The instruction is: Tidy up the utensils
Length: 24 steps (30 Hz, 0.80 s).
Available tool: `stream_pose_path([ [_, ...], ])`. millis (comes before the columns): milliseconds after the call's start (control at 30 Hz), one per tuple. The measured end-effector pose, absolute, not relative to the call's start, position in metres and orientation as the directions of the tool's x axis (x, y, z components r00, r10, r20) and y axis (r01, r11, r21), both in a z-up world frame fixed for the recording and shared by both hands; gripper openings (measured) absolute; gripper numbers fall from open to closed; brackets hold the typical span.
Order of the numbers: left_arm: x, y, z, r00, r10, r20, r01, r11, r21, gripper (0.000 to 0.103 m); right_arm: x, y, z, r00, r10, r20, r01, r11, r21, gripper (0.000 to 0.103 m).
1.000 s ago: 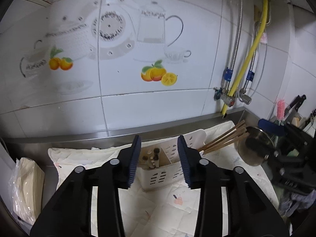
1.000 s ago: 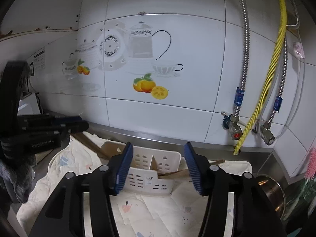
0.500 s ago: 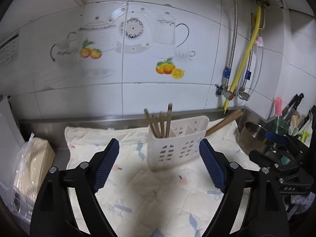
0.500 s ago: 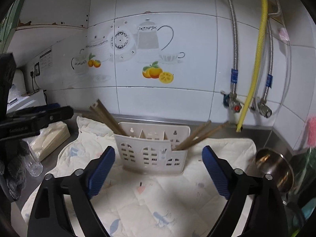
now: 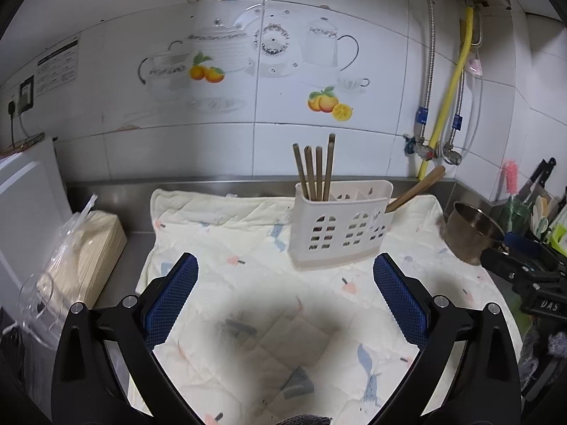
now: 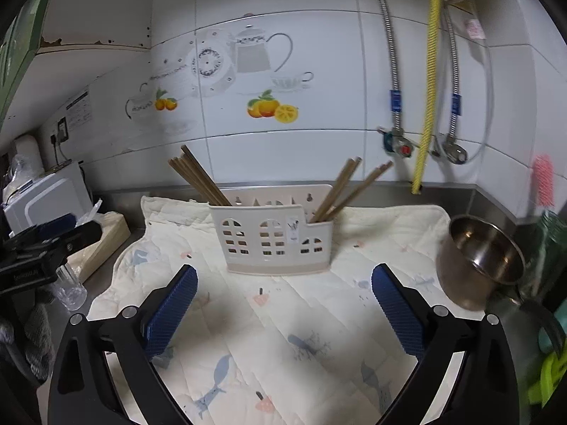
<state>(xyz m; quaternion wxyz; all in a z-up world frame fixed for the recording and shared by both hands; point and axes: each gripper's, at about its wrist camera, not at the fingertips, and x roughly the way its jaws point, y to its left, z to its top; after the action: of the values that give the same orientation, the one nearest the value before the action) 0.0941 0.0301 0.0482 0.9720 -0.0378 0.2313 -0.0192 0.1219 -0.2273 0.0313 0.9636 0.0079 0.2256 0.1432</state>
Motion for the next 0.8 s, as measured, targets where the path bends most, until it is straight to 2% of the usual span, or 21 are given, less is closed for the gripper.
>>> stream_pose_path([
  [133, 0.082, 0.029, 0.043, 0.892, -0.034, -0.451, 0.006, 0.998, -0.064, 0.098, 0.113, -0.233, 0.024, 0.853, 0.277, -0.443, -0.254, 0.961, 0.113, 0.096],
  [800, 0.054, 0.036, 0.032, 0.890, -0.027, -0.456, -0.002, 0.998, -0.064, 0.098, 0.090, -0.237, 0.007, 0.840, 0.259, -0.477, -0.243, 0.965, 0.097, 0.096],
])
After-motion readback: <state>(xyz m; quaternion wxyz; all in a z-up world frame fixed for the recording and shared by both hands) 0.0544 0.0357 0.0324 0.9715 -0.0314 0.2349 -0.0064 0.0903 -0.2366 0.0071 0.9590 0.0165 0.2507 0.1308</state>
